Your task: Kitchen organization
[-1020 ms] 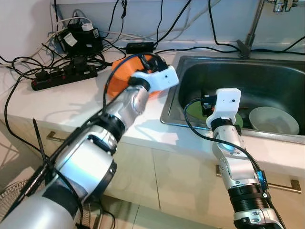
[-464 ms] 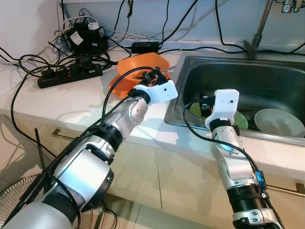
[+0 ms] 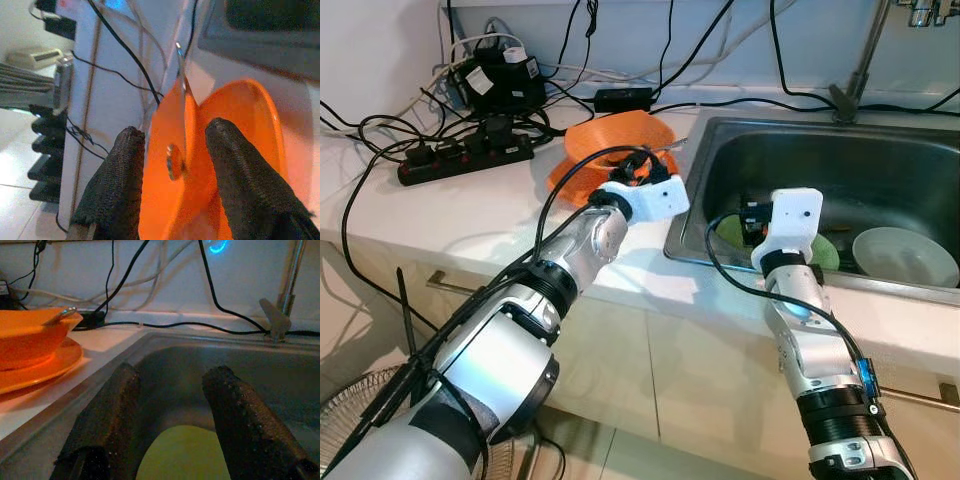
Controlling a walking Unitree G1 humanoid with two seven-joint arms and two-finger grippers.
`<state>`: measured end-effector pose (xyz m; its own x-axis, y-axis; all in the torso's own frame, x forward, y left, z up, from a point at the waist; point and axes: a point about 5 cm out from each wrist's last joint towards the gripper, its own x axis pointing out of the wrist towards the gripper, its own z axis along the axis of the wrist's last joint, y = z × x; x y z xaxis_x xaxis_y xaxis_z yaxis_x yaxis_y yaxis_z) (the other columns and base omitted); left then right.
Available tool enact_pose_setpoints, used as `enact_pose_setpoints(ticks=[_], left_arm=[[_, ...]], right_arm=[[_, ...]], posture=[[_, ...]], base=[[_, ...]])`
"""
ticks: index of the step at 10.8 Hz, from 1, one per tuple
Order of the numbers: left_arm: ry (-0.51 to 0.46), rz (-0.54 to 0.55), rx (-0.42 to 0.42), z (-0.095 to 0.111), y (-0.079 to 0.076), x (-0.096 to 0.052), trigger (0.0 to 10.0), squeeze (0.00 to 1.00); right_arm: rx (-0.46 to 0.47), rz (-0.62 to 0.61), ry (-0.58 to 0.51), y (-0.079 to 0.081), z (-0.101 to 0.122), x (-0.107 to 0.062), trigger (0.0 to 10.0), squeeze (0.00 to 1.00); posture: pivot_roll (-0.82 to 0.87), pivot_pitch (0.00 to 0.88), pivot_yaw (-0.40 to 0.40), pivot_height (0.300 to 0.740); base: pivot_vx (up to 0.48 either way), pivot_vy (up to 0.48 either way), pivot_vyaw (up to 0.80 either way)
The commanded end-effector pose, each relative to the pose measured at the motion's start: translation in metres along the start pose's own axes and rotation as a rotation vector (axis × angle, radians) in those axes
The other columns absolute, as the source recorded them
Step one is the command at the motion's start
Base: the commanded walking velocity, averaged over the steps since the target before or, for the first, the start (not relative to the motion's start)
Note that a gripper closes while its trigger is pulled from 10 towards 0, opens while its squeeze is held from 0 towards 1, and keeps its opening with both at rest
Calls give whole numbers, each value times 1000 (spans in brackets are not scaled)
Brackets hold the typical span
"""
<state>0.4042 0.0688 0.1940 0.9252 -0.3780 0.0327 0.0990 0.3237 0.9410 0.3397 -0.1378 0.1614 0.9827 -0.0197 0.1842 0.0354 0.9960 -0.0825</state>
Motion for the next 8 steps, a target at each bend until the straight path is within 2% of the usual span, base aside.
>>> enact_pose_setpoints(ticks=[1,4,8], left_arm=[[35,-13,35,-6,5,1,10000,0],[93,-21,45,-11,8,2,10000,0],[100,-14,12,-7,10,4,10000,0]], right_arm=[[1,3,-11,2,3,1,10000,0],[-1,-7,-14,0,3,2,10000,0],[-2,-11,-13,-1,3,2,10000,0]], posture=[[-8,14,123,740],[-18,17,128,740],[-20,16,129,740]], base=[[0,0,0],[0,0,0],[0,0,0]])
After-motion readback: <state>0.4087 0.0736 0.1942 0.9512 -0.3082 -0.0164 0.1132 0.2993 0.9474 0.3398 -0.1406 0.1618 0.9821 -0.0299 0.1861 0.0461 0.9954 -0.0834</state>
